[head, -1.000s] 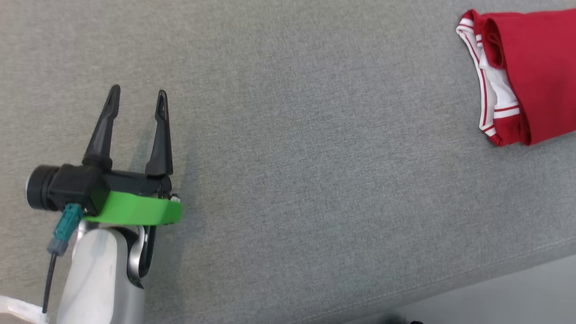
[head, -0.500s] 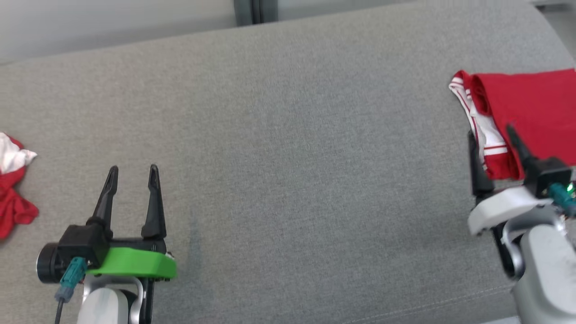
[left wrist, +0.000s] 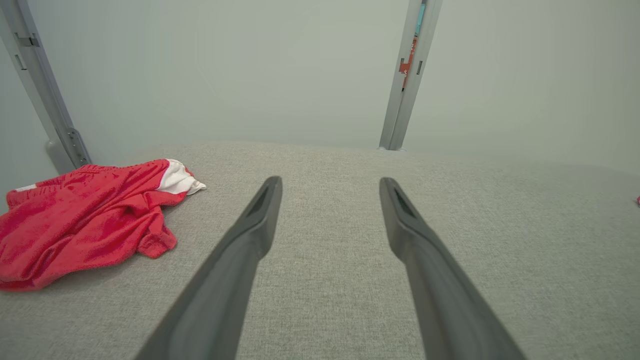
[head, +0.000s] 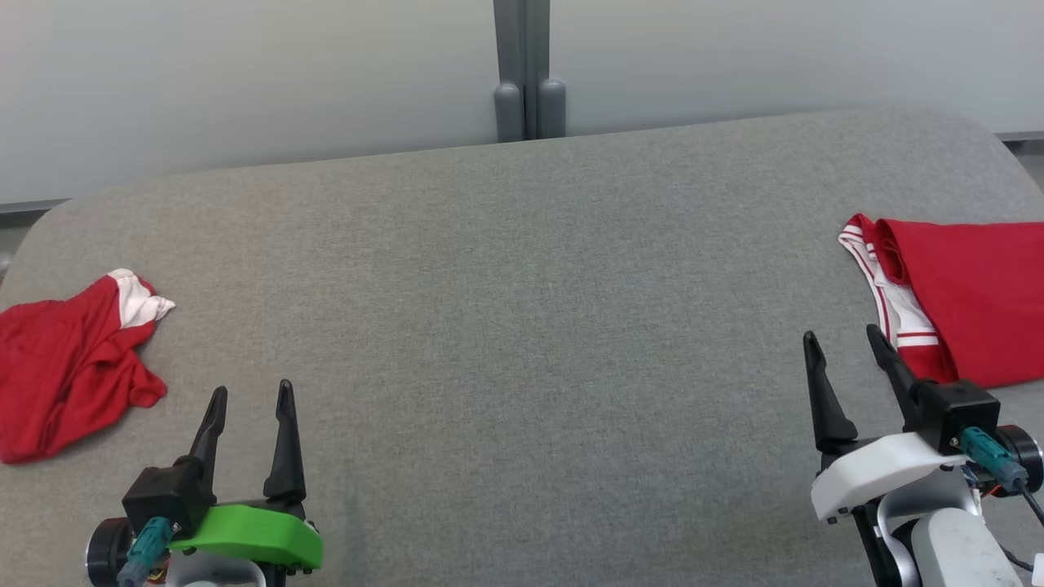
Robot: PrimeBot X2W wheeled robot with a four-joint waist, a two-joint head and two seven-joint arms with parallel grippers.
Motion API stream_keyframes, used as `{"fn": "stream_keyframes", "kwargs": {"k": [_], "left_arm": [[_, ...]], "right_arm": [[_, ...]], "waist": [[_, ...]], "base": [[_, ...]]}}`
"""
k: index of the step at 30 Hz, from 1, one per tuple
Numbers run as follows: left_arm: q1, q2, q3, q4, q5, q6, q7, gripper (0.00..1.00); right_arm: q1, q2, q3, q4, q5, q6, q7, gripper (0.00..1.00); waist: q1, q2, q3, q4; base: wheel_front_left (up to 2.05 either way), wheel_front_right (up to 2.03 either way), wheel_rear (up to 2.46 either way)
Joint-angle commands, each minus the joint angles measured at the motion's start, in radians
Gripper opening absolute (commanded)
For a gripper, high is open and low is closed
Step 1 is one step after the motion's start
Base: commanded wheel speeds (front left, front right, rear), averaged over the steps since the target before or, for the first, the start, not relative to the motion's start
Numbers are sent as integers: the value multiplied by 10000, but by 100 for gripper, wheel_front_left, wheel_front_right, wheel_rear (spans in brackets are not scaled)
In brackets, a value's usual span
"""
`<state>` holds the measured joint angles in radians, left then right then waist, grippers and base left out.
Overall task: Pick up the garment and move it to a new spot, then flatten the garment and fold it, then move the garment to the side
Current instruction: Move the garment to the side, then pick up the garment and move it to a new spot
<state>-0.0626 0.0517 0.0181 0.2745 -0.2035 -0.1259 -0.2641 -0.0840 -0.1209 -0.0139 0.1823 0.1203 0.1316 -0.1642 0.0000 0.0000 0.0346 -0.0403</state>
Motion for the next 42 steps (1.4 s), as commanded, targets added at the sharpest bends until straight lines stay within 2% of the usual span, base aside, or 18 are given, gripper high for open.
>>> {"fn": "stream_keyframes", "kwargs": {"k": [1, 24, 30, 42], "left_arm": [[188, 1, 64, 49, -132, 21, 2, 100], [50, -7, 111, -115, -35, 40, 2, 100], [33, 0, 152, -178, -10, 98, 2, 100], [204, 0, 190, -206, 141, 86, 2, 100]], "right_arm": [[202, 52, 21, -44, 54, -19, 48, 100], [324, 315, 182, -70, 52, -19, 109, 100], [400, 352, 301, -47, 72, -19, 104, 100], [305, 406, 644, 101, 222, -19, 30, 100]], "waist": [[0, 0, -329, 382], [0, 0, -202, 552], [0, 0, -224, 1132], [0, 0, -280, 3087]], "base": [[0, 0, 0], [0, 0, 0], [0, 0, 0], [0, 0, 0]]}}
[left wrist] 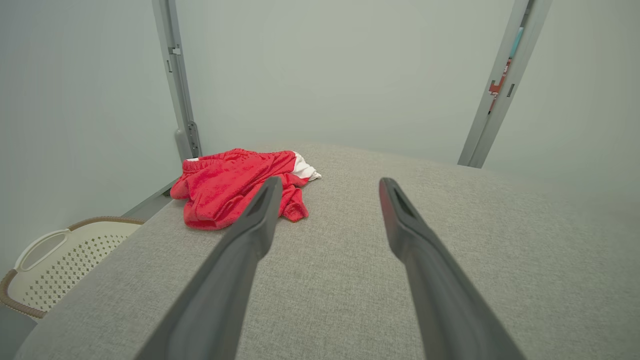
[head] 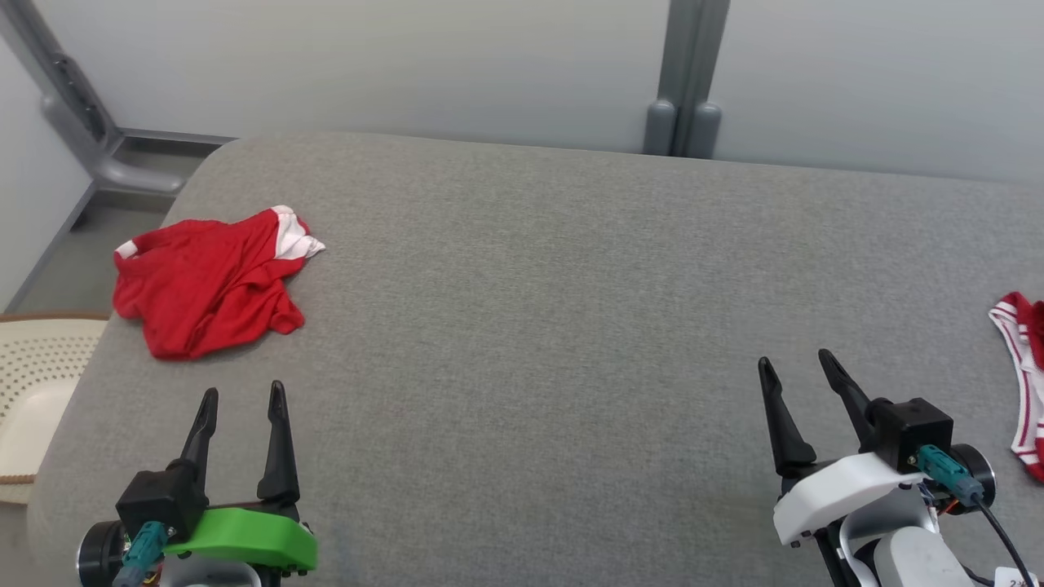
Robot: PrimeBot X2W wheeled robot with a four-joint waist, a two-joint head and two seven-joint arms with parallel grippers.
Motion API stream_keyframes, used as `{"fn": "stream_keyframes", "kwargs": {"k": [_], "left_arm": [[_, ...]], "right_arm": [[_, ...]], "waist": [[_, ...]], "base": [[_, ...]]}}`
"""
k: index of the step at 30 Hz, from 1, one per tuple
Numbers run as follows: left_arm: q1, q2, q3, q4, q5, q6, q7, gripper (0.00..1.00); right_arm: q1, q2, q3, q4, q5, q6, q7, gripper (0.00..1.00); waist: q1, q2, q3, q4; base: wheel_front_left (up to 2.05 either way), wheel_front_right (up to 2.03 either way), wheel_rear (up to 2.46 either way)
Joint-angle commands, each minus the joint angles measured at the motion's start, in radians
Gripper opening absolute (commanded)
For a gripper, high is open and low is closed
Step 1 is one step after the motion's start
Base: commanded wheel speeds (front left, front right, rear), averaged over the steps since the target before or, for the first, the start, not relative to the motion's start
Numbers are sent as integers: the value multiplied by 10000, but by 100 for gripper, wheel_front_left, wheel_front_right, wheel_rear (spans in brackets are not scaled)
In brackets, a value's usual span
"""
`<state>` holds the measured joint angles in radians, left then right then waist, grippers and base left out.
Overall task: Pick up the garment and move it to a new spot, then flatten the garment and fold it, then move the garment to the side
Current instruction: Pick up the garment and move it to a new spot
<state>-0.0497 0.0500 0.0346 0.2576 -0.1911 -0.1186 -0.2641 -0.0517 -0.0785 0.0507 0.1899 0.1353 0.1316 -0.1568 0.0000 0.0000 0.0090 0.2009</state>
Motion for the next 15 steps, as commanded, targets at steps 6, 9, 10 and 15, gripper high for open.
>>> {"fn": "stream_keyframes", "kwargs": {"k": [6, 9, 10, 15], "left_arm": [[164, 17, 77, -64, 101, 3, 2, 100], [209, 17, 120, -77, 122, -11, 2, 100], [218, 17, 137, -72, 107, -16, 2, 100], [244, 16, 197, -88, 130, -39, 3, 100]], "right_arm": [[-101, 30, 198, 107, 92, -19, -42, 100], [-168, 45, 286, 189, 148, -19, -68, 100], [-158, 54, 311, 198, 132, -19, -71, 100], [-192, 76, 362, 302, 148, -19, -140, 100]], "waist": [[0, 0, -3, 1486], [0, 0, 13, 1803], [0, 0, 11, 1898], [0, 0, 7, 2151]], "base": [[0, 0, 0], [0, 0, 0], [0, 0, 0], [0, 0, 0]]}}
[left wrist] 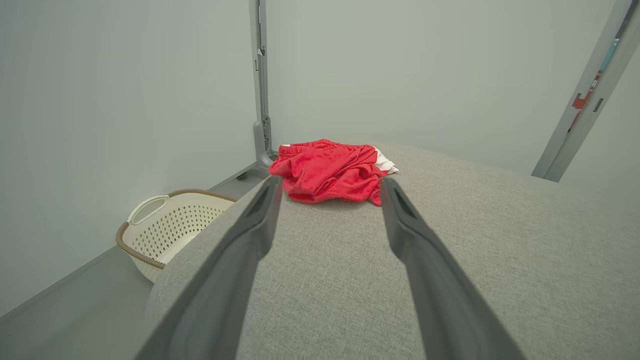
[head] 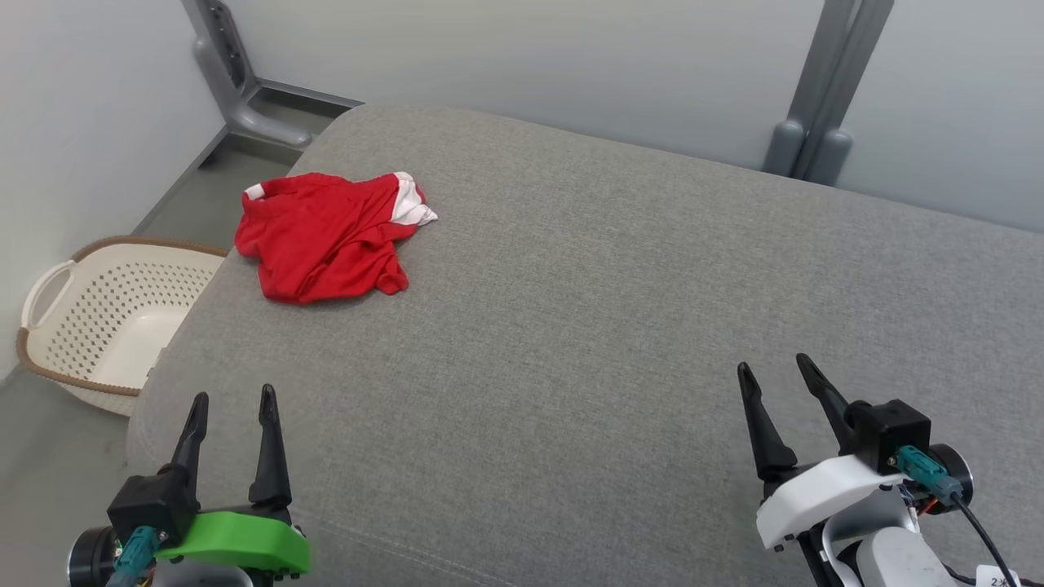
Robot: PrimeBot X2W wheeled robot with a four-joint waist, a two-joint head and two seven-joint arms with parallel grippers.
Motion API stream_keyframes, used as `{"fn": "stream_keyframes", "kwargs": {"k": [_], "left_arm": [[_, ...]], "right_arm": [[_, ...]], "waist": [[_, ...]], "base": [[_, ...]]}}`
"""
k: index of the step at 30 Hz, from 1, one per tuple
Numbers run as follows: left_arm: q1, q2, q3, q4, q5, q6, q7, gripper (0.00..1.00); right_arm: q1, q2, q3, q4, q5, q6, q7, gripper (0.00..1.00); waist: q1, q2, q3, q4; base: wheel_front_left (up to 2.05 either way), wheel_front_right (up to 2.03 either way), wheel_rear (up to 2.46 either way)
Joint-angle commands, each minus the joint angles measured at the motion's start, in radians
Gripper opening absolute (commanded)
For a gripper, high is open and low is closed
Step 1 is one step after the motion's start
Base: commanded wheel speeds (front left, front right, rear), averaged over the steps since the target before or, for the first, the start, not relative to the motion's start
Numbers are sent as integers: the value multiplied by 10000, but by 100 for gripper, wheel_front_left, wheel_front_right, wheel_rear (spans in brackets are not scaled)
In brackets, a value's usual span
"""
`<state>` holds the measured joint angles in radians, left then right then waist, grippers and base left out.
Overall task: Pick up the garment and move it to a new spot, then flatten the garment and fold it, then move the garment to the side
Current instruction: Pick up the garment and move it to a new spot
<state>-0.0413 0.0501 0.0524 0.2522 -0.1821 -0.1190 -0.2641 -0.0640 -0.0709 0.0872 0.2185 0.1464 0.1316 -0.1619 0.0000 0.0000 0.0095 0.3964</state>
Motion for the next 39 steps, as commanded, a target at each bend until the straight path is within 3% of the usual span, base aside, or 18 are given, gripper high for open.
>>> {"fn": "stream_keyframes", "kwargs": {"k": [1, 15, 22, 28, 39], "left_arm": [[179, 15, 21, -54, 42, -37, 3, 100], [-57, 14, 47, -35, -122, -39, 3, 100], [-1713, 185, -257, 1224, -625, -102, 18, 100], [-4374, 569, -306, 3187, -1579, -114, 699, 100], [-7882, 1965, -330, 6220, -3336, -115, 2293, 100]], "right_arm": [[-75, 5, 4, 37, 35, -19, -86, 100], [-51, -35, -13, -10, 75, -19, -72, 100], [-289, -294, 109, -411, -90, -20, 229, 100], [-766, -782, 569, -1272, -183, -20, 697, 100], [-1703, -1582, 1396, -3557, -395, -20, 1669, 100]], "waist": [[0, 0, -2, 225], [0, 0, 211, 312], [0, 0, 873, 142], [0, 0, 2111, -504], [0, 0, 4629, -2282]], "base": [[0, 0, 0], [0, 0, 0], [0, 0, 0], [0, 0, 0], [0, 0, 0]]}}
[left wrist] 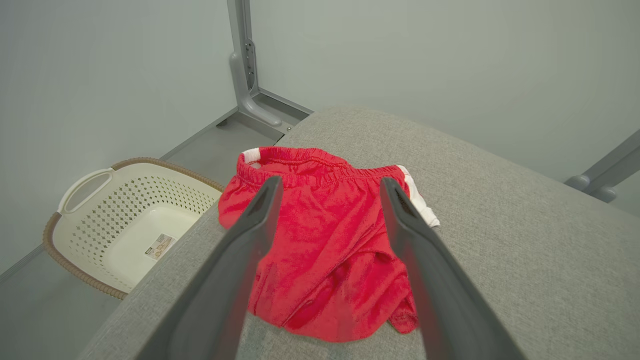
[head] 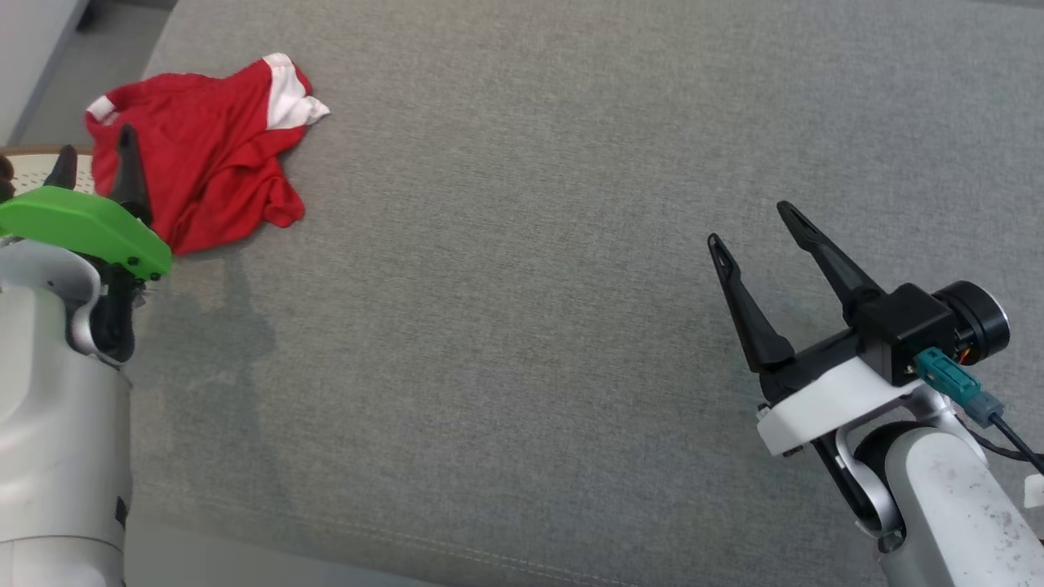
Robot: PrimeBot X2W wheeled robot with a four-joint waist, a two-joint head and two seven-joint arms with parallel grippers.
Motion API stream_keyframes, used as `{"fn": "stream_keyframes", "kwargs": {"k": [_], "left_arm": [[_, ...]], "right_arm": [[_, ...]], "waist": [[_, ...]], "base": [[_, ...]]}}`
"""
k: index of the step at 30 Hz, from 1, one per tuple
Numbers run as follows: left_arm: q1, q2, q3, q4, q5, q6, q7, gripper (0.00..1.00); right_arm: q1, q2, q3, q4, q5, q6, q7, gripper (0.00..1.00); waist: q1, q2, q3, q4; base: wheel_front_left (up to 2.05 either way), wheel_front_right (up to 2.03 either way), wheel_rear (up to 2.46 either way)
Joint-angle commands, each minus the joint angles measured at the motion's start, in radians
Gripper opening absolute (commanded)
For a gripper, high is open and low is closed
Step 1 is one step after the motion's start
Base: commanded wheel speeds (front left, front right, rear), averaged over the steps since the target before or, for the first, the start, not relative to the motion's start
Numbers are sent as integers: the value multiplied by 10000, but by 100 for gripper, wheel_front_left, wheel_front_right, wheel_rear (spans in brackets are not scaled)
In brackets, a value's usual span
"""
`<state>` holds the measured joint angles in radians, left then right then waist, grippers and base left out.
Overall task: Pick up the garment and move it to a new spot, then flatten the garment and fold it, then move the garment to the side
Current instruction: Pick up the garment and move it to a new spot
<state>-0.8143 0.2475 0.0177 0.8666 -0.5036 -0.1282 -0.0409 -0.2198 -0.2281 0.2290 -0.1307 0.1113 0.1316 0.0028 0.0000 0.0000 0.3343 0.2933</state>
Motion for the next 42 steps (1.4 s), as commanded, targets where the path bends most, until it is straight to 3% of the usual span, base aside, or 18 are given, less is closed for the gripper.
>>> {"fn": "stream_keyframes", "kwargs": {"k": [1, 4, 10, 11, 12, 13, 17, 24, 29, 34, 42], "left_arm": [[-338, 160, 69, 327, -198, -22, 260, 100], [-772, 493, 280, 1010, -397, 99, 837, 100], [-1099, 611, 457, 2177, -679, 573, 1447, 100], [-1130, 573, 482, 2381, -741, 636, 1601, 63], [-1145, 581, 479, 2524, -735, 694, 1652, 41], [-1148, 613, 437, 2653, -683, 766, 1632, 0], [-1277, 809, 337, 2750, -527, 793, 1225, 0], [-1769, 1523, -10, 2143, -73, 455, 30, 0], [-2130, 1459, -658, 1185, 349, 200, -405, 0], [-2195, 961, -1566, -169, 633, 41, -220, 0], [-1491, -731, -3406, -2761, 201, -20, 591, 0]], "right_arm": [[-141, -64, -22, -292, -76, -20, 103, 100], [-16, -119, -65, -762, -119, -18, 291, 100], [263, -102, -353, -1336, -236, -18, 436, 100], [286, -90, -371, -1371, -241, -18, 428, 100], [288, -86, -379, -1376, -236, -18, 433, 100], [269, -67, -383, -1383, -235, -20, 404, 100], [214, 41, -254, -1121, -103, -20, 258, 100], [148, 353, -16, -217, 190, -20, -246, 100], [236, 659, 57, 511, 413, -18, -626, 100], [512, 951, -89, 1003, 539, -20, -953, 100], [870, 1125, -232, 1263, 514, -18, -952, 100]], "waist": [[0, 0, 1572, -1388], [0, 0, 1944, -1710], [0, 0, 2250, -2114], [0, 0, 2228, -2146], [0, 0, 2193, -2166], [0, 0, 2140, -2186], [0, 0, 1691, -2174], [0, 0, 130, -2137], [0, 0, -1247, -2206], [0, 0, -2241, -2449], [0, 0, -2932, -3105]], "base": [[0, 0, 0], [0, 0, 0], [0, 0, 0], [0, 0, 0], [0, 0, 0], [0, 0, 0], [0, 0, 0], [0, 0, 0], [0, 0, 0], [0, 0, 0], [0, 0, 0]]}}
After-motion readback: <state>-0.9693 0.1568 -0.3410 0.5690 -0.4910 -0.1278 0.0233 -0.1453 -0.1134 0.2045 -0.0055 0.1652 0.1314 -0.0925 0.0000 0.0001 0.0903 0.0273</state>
